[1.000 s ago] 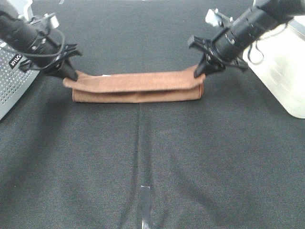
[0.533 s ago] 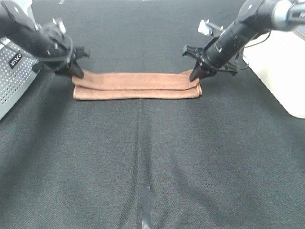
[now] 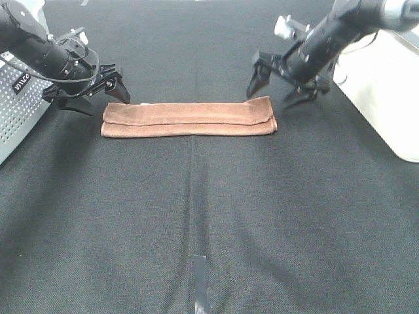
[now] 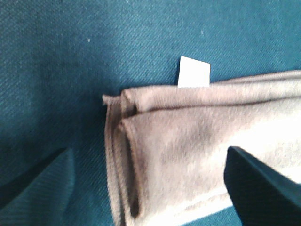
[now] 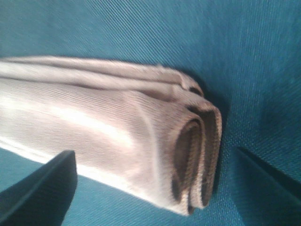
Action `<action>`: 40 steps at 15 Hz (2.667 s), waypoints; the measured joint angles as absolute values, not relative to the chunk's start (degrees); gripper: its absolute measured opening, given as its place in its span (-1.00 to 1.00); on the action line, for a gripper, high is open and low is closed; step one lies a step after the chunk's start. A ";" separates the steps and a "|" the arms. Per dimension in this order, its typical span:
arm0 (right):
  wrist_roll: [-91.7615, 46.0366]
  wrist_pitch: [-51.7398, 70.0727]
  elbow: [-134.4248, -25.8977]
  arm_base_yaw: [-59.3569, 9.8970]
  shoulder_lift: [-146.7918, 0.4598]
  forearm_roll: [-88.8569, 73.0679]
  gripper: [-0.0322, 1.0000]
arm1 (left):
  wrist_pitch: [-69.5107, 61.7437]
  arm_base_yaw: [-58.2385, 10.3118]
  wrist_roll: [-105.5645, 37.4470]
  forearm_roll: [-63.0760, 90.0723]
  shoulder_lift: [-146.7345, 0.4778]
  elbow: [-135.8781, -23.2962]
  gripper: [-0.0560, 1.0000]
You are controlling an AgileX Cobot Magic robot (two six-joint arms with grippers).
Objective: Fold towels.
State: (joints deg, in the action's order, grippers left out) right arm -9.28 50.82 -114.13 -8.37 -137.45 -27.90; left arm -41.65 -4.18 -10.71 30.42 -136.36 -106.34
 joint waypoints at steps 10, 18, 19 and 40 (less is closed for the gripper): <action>-9.28 51.34 -114.13 -8.37 -137.34 -27.50 0.66 | -39.13 -7.45 -8.42 30.19 -140.15 -106.57 0.13; -9.28 53.86 -114.13 -8.37 -137.34 -27.44 0.66 | -43.26 -5.96 -7.79 25.84 -137.05 -106.57 -0.78; -9.28 54.26 -114.13 -8.37 -137.34 -27.44 0.66 | -44.00 -5.10 -7.79 24.52 -135.16 -106.63 -0.78; -8.14 61.36 -114.13 -8.37 -128.29 -26.93 0.66 | -32.49 -23.61 3.72 41.71 -137.97 -115.05 0.56</action>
